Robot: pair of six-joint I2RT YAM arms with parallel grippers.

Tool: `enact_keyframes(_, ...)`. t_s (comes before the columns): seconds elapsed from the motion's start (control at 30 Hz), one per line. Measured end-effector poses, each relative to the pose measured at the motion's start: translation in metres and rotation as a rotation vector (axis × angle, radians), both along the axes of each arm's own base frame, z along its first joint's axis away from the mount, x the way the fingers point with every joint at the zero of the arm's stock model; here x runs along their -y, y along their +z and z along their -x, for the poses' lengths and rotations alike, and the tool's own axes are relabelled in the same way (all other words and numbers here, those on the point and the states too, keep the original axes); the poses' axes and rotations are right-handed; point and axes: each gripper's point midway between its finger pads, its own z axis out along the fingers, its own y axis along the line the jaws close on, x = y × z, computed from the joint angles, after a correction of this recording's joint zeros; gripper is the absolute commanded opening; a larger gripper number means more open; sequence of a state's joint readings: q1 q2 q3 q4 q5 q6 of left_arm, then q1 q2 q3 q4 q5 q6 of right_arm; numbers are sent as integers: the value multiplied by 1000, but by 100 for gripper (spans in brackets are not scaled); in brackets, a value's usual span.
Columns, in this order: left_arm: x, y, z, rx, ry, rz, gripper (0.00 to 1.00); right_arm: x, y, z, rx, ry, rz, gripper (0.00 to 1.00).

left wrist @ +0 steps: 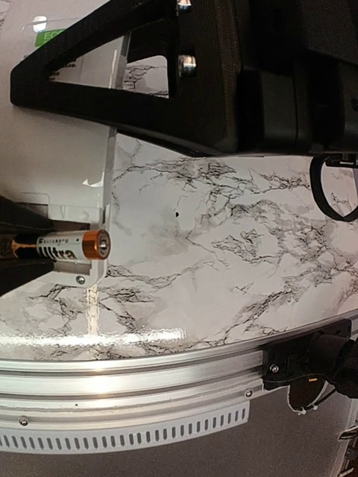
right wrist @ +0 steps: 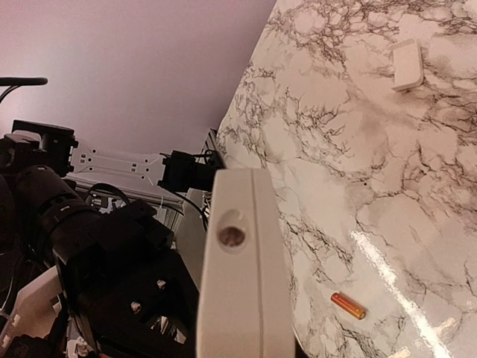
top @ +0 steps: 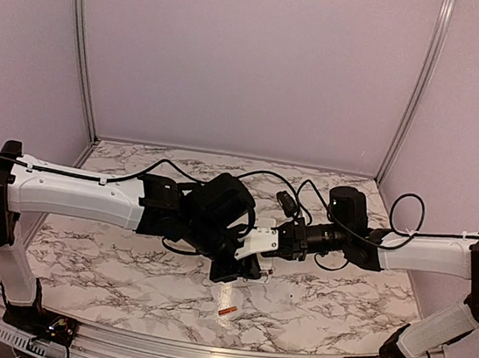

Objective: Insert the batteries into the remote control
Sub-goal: Place the battery in the battery compartment.

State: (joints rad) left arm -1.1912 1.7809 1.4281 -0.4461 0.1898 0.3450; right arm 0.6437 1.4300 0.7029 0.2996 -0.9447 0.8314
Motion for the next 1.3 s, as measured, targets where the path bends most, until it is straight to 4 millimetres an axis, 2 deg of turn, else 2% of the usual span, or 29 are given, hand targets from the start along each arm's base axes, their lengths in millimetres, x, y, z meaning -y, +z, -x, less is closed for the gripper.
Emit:
enact_keyframes(0.17, -1, -1, 1, -2, -5, -4, 4, -2, 0, 3, 1, 9, 0, 0)
enact_keyframes(0.43, 0, -3, 6, -25, -30, -3, 12, -2, -2, 4, 6, 14, 4, 0)
enact_keyframes(1.07, -6, -9, 13, -63, -43, -37, 20, -2, -4, 6, 5, 22, 12, 0)
enact_keyframes(1.3, -7, -10, 13, -69, -37, -38, 28, -2, -4, 6, 6, 20, 12, 0)
